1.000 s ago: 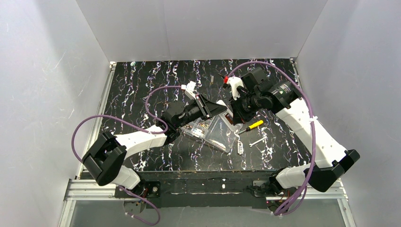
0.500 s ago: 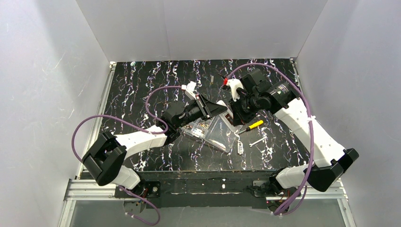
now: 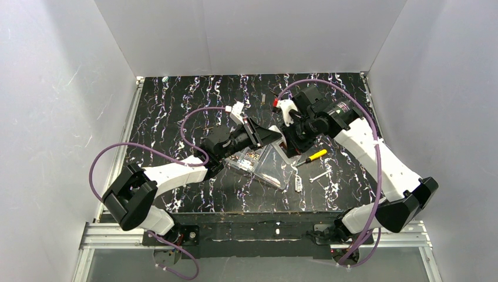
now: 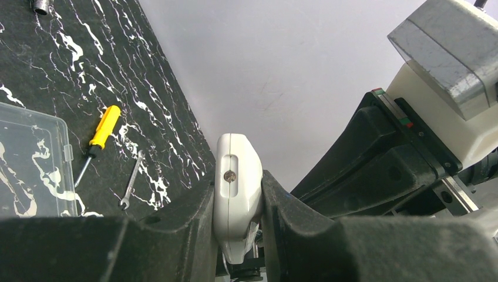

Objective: Load the batteries into the remote control

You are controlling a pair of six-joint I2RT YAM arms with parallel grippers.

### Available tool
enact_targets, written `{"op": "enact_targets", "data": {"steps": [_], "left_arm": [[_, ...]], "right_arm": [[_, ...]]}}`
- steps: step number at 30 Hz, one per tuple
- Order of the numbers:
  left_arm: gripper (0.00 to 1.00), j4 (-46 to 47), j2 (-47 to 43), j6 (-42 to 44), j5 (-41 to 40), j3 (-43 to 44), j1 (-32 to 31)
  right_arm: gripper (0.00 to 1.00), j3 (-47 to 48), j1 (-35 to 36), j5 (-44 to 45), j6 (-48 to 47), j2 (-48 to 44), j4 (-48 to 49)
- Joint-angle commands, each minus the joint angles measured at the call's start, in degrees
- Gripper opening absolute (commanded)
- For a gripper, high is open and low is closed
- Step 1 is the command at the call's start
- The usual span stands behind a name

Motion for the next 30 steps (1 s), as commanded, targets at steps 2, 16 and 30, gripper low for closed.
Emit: {"op": "enact_targets", "data": {"steps": [2,16,30], "left_arm": [[0.0,7.3,-1.0,-0.8,2.1,2.8,-0.2],[0.0,7.3,-0.7,-1.4,2.2,3.1,-0.3],[0.0,7.3,-0.6,-1.7,2.0,3.1,-0.4]], "right_arm": [[0.01,2.4,0.3,0.8,-0.6,1.2,-0.7],[0.01,3.4,0.5,0.9,-0.1,1.0,1.6],[0.06,3.5,0.5,0.4,0.9,0.8,3.7]]}}
